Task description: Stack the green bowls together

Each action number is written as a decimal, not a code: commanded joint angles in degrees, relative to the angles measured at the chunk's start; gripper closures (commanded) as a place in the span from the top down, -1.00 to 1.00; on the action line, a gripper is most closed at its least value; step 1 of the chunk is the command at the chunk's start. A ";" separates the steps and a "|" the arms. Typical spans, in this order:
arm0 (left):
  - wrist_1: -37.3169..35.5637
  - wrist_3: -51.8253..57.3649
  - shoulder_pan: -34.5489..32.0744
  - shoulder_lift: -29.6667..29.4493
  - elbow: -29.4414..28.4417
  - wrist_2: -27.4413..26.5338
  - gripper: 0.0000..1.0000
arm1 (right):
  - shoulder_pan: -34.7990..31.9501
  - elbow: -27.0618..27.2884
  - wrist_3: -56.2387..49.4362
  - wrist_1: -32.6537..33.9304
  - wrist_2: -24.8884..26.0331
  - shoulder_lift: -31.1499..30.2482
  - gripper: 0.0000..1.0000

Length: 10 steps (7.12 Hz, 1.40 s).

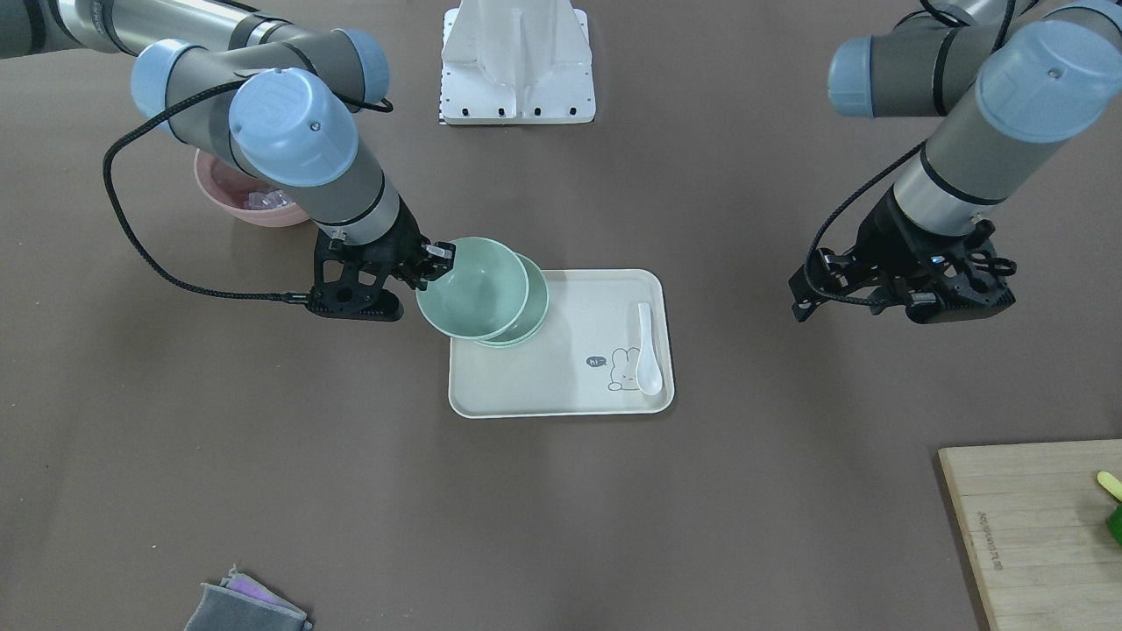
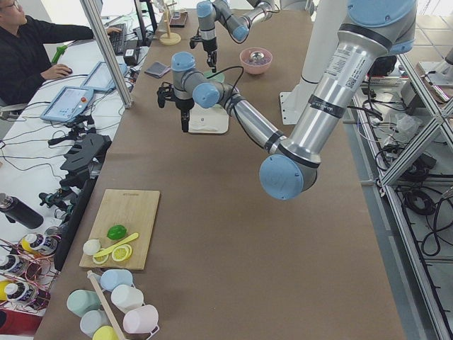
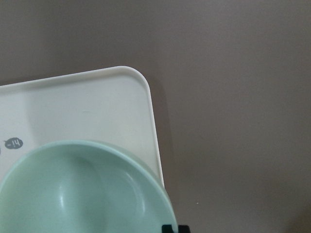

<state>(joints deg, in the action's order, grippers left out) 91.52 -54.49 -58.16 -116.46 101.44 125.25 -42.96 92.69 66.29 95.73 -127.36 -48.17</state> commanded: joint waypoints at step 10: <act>0.33 0.00 0.24 0.00 -0.81 0.00 0.96 | 2.88 -4.28 0.42 -4.59 0.18 0.89 -1.00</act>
<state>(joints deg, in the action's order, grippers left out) 91.85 -54.49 -57.94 -116.46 100.64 125.24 -40.30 88.46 66.78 91.16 -127.25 -47.28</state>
